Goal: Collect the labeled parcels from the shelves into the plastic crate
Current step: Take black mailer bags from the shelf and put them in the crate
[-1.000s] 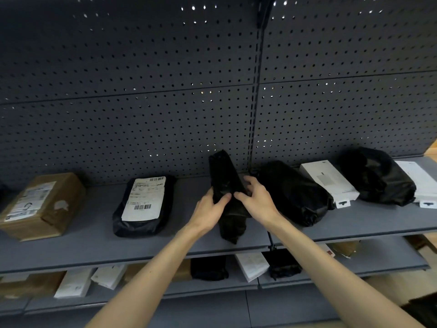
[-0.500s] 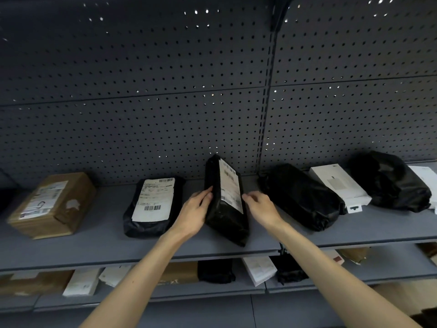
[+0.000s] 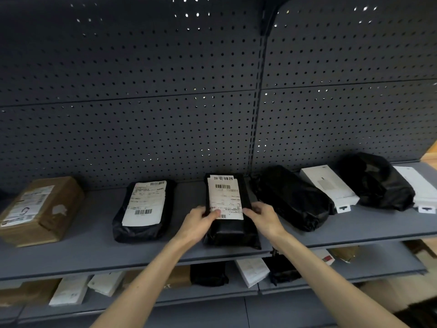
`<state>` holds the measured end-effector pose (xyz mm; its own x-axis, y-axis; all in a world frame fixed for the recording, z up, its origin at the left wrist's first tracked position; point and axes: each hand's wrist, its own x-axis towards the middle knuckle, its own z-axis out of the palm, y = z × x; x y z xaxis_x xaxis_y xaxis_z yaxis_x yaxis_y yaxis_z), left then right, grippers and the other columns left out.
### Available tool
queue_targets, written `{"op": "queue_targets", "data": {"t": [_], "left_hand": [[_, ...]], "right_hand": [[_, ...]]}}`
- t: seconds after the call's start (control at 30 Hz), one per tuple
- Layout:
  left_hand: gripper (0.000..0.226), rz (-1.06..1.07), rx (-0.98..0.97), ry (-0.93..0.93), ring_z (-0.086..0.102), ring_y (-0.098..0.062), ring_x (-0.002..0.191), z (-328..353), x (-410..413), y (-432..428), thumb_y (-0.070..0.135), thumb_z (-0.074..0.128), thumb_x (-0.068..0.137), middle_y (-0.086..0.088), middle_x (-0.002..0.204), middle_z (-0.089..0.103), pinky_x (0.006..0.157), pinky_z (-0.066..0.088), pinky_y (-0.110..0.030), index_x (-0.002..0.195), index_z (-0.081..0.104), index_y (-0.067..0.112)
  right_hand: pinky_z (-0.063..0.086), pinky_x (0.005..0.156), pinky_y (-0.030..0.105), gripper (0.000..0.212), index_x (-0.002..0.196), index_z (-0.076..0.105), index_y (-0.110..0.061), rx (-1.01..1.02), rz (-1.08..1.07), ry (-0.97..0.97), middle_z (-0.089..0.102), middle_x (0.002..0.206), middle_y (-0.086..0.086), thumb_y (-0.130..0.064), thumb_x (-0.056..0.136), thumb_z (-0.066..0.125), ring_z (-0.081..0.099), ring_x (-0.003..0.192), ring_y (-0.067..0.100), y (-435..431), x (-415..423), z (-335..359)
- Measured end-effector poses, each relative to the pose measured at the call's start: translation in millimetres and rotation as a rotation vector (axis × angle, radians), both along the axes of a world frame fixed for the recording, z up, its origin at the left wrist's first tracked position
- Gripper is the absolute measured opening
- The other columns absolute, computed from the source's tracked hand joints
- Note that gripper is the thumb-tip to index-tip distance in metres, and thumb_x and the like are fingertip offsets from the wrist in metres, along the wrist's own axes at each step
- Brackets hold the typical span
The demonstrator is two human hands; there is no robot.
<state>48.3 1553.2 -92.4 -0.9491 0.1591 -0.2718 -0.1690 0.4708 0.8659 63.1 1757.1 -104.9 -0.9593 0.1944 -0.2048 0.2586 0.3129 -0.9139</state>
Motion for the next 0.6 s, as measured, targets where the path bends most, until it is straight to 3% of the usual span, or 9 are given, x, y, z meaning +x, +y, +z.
{"op": "queue_targets", "data": {"t": [0.07,0.13,0.2,0.27,0.33,0.37,0.5,0.6], "left_hand": [[0.025,0.004,-0.035,-0.013,0.065,-0.015,0.106,-6.3,2.5,2.9,0.036,0.061,0.100,0.002,0.116,0.069,0.088,0.049,-0.023,0.118,0.066,0.020],[0.026,0.020,-0.026,-0.017,0.066,-0.017,0.110,-8.6,4.3,3.0,0.038,0.062,0.099,0.001,0.120,0.070,0.099,0.051,-0.031,0.119,0.068,0.021],[0.033,0.025,0.000,-0.013,0.064,-0.013,0.115,-6.2,6.5,3.1,0.040,0.062,0.099,0.007,0.124,0.070,0.107,0.048,-0.035,0.127,0.068,0.024],[0.034,0.029,0.074,-0.010,0.063,-0.004,0.115,-2.1,8.8,4.5,0.037,0.061,0.099,0.017,0.121,0.068,0.103,0.047,-0.023,0.132,0.064,0.028],[0.031,0.024,0.166,-0.003,0.061,0.011,0.103,4.7,9.5,5.8,0.030,0.062,0.100,0.024,0.114,0.065,0.088,0.045,-0.005,0.130,0.059,0.034],[0.031,0.027,0.211,0.010,0.060,0.014,0.100,7.5,7.8,5.1,0.027,0.064,0.099,0.025,0.111,0.066,0.086,0.045,-0.004,0.128,0.058,0.035],[0.036,0.087,0.366,0.026,0.067,-0.005,0.112,24.2,-4.9,-8.4,0.021,0.076,0.089,0.011,0.115,0.074,0.106,0.047,-0.029,0.122,0.066,0.031],[0.035,0.074,0.428,-0.033,0.069,-0.014,0.111,41.1,-14.1,-19.5,0.017,0.076,0.086,0.001,0.118,0.075,0.102,0.050,-0.033,0.121,0.070,0.022]], "right_hand": [[0.041,0.062,0.004,0.016,0.112,0.061,-0.017,-0.013,0.001,0.000,0.059,0.098,-0.008,-0.020,0.096,0.063,0.056,0.094,0.007,3.2,3.1,1.3],[0.040,0.061,0.003,0.012,0.105,0.055,-0.024,-0.025,0.004,0.013,0.058,0.094,-0.010,-0.019,0.097,0.062,0.055,0.093,0.006,2.4,4.0,1.0],[0.042,0.065,0.007,0.004,0.099,0.064,-0.018,-0.021,-0.003,0.043,0.065,0.093,-0.009,-0.020,0.096,0.064,0.061,0.094,0.011,0.0,4.4,-0.3],[0.047,0.074,0.014,0.015,0.106,0.071,-0.012,-0.051,0.002,0.074,0.072,0.097,-0.006,-0.019,0.094,0.066,0.067,0.098,0.015,-1.9,3.1,-3.9],[0.050,0.081,0.019,0.018,0.110,0.071,-0.013,-0.097,0.016,0.096,0.073,0.100,-0.006,-0.017,0.093,0.067,0.068,0.101,0.014,-3.0,2.4,-1.6],[0.051,0.086,0.022,0.019,0.111,0.070,-0.015,-0.112,0.027,0.110,0.073,0.102,-0.006,-0.016,0.092,0.067,0.067,0.103,0.013,-3.2,1.4,1.5],[0.049,0.097,0.026,0.036,0.127,0.062,-0.013,-0.122,0.054,0.154,0.068,0.109,-0.010,-0.019,0.092,0.069,0.063,0.100,0.000,5.1,-6.9,22.8],[0.054,0.088,0.030,0.061,0.139,0.049,-0.005,-0.234,-0.023,0.122,0.068,0.117,0.004,-0.030,0.088,0.073,0.067,0.097,0.015,18.4,-17.2,39.9]]}}
